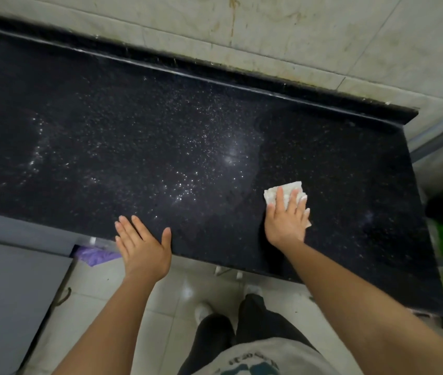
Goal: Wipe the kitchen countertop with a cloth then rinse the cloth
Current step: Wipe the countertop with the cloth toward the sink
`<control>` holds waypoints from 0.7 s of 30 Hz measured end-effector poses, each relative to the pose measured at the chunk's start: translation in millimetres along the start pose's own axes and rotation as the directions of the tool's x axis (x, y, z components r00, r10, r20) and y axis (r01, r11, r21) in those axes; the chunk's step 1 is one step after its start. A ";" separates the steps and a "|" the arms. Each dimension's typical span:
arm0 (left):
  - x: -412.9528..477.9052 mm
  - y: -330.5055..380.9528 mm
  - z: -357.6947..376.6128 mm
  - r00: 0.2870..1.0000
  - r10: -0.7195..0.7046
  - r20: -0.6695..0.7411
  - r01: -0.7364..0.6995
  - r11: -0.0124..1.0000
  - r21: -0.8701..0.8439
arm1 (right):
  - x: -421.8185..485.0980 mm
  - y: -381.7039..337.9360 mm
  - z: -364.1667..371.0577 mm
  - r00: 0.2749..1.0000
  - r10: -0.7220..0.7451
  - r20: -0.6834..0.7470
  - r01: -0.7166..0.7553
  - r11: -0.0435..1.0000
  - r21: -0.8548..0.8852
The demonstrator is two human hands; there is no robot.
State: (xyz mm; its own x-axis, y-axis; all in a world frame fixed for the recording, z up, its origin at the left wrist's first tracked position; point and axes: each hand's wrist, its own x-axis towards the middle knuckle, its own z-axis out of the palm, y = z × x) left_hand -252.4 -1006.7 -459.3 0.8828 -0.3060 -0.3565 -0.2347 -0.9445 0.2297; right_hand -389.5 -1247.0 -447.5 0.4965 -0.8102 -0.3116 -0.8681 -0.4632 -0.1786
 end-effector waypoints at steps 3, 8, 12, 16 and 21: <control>1.6 -0.4 1.5 1.000 0.002 -0.004 -0.002 1.000 -0.028 | -25.4 -38.7 17.5 0.993 -0.120 0.004 0.120 0.993 0.006; 2.4 -0.5 5.5 0.997 0.011 -0.071 -0.017 0.996 -0.084 | -74.6 -72.9 38.5 0.834 -0.525 0.169 0.545 0.831 -0.109; 2.0 0.8 6.1 0.994 0.010 -0.110 -0.022 0.994 -0.108 | -73.1 -70.5 38.2 0.738 -0.642 0.210 0.672 0.727 -0.139; 2.8 0.6 3.8 0.999 -0.002 -0.052 -0.002 0.998 -0.065 | -33.6 -45.3 24.1 0.720 -0.671 0.176 0.692 0.676 -0.256; 1.7 3.3 -3.0 0.999 -0.030 0.027 0.031 0.999 -0.042 | 38.4 -13.2 -9.6 0.969 -0.237 0.073 0.247 0.953 -0.178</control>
State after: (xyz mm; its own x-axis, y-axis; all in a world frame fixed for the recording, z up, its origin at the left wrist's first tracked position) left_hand -250.5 -1009.9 -456.4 0.8781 -0.2807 -0.3876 -0.1899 -0.9478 0.2562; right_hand -359.0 -1275.4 -448.2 0.6868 -0.6489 -0.3275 -0.7046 -0.7050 -0.0810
